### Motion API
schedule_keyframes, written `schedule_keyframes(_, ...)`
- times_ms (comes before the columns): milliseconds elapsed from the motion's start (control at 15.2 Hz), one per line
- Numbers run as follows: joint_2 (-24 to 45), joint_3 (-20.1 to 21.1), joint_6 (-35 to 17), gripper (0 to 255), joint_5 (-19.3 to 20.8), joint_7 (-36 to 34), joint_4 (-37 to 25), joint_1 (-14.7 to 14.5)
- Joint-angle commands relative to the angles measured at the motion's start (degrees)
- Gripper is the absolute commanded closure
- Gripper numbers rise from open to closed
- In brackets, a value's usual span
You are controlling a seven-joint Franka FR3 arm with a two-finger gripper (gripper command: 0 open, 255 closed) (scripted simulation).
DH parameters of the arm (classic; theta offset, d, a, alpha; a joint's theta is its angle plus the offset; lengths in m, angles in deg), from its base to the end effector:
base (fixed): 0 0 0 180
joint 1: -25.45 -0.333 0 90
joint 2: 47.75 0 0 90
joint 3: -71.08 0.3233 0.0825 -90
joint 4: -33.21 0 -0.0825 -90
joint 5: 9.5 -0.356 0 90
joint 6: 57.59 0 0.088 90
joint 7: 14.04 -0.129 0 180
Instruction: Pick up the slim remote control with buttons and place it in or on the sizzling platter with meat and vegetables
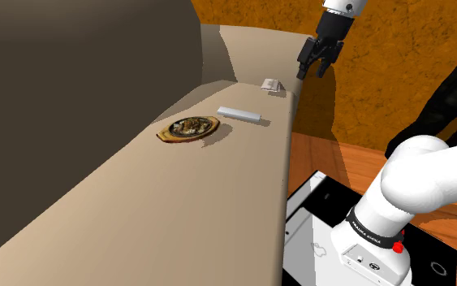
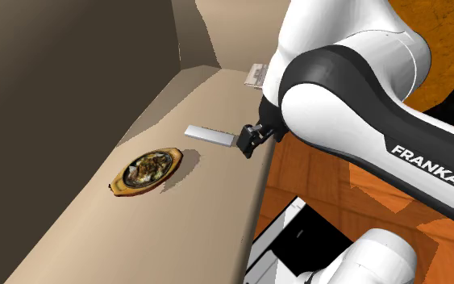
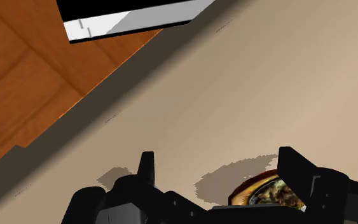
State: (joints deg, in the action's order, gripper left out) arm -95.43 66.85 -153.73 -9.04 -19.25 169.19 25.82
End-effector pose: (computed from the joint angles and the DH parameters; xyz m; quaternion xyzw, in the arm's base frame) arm 0.2737 -0.0303 0.5881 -0.9946 0.0750 -0.0673 0.0244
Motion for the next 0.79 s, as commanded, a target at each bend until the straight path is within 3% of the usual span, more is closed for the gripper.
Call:
schedule_keyframes(0,0.0,0.0,0.0,0,0.0,0.0,0.0,0.0)
schedule_keyframes(726,22.56,-6.57,-14.83,0,1.72,13.28,-4.94,-2.75)
